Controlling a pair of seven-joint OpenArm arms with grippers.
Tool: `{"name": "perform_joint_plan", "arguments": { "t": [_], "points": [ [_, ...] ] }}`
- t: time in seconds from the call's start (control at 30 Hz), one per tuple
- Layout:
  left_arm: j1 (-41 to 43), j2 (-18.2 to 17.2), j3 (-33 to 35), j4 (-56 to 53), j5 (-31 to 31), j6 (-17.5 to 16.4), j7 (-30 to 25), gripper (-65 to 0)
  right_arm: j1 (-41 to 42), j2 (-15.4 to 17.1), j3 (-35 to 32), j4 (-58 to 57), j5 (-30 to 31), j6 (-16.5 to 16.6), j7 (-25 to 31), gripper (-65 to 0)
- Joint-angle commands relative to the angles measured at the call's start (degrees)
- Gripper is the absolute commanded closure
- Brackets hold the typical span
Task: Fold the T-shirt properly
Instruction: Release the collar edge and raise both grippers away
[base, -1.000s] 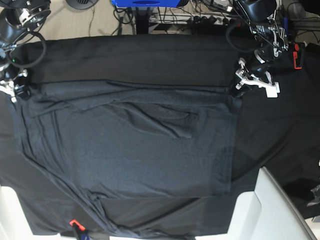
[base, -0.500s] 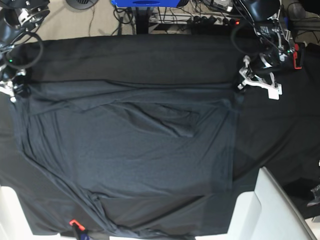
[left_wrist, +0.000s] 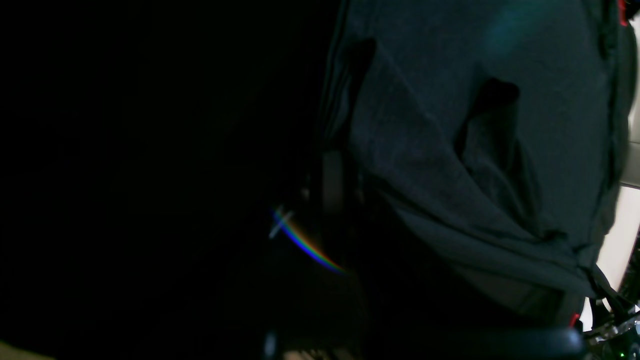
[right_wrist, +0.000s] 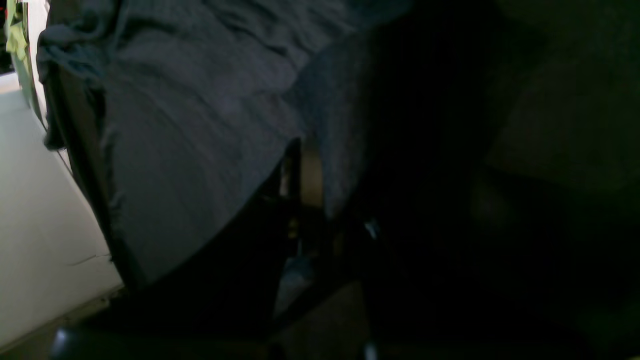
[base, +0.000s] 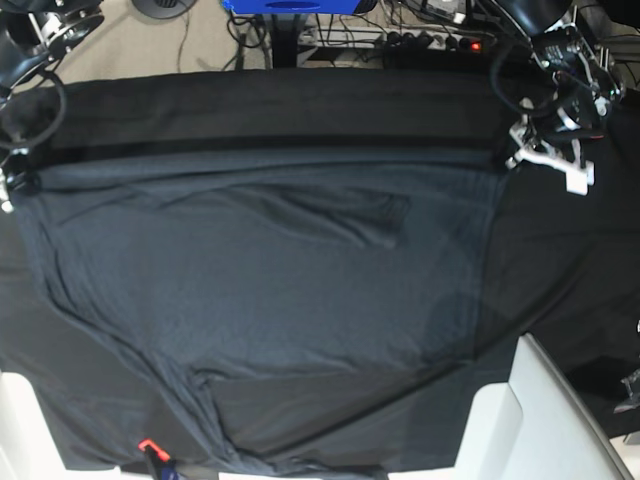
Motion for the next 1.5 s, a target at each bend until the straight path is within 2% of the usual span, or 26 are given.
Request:
{"name": "perform_joint_plan", "arguments": {
  "t": [0.0,0.3,0.57,0.77,1.37,1.4,1.47],
  "points": [
    [1.0,-1.0,-0.5,1.6,-0.6,-0.3,-0.6,0.0,0.1,1.6,0.2,1.0,0.5,0.1,0.6,-0.3],
    [8.1,0.2,-0.6,10.1,-0.6,-0.5,-1.1,0.0,-4.3,1.4,0.2,3.2,0.7,0.1,-0.1,-0.3],
    [10.1,0.3,-0.5,10.0,-0.6,-0.6,-1.2,0.0,-7.0,0.3,0.2,3.5,0.7,0.2,0.2,-0.3],
    [13.0,0.3,-0.2,9.7,-0.6,-0.6,-5.6,0.0,-8.4,0.3,0.2,3.5,0.7,0.4,0.3,-0.3],
    [13.7,0.3,-0.1,9.4,-0.2,-0.6,-5.6,0.0,-9.5,-0.9,0.2,3.5,0.5,0.2,0.4,-0.9],
    [13.7,0.3,-0.1,9.4,-0.1,-0.5,-5.6,0.0,-9.5,-0.9,0.2,3.5,0.5,0.2,0.4,-1.5],
    [13.8,0.4,-0.1,9.4,-0.1,-0.3,-5.6,0.0,-9.5,-0.9,0.2,3.5,0.5,0.2,0.4,-7.1]
  ]
}}
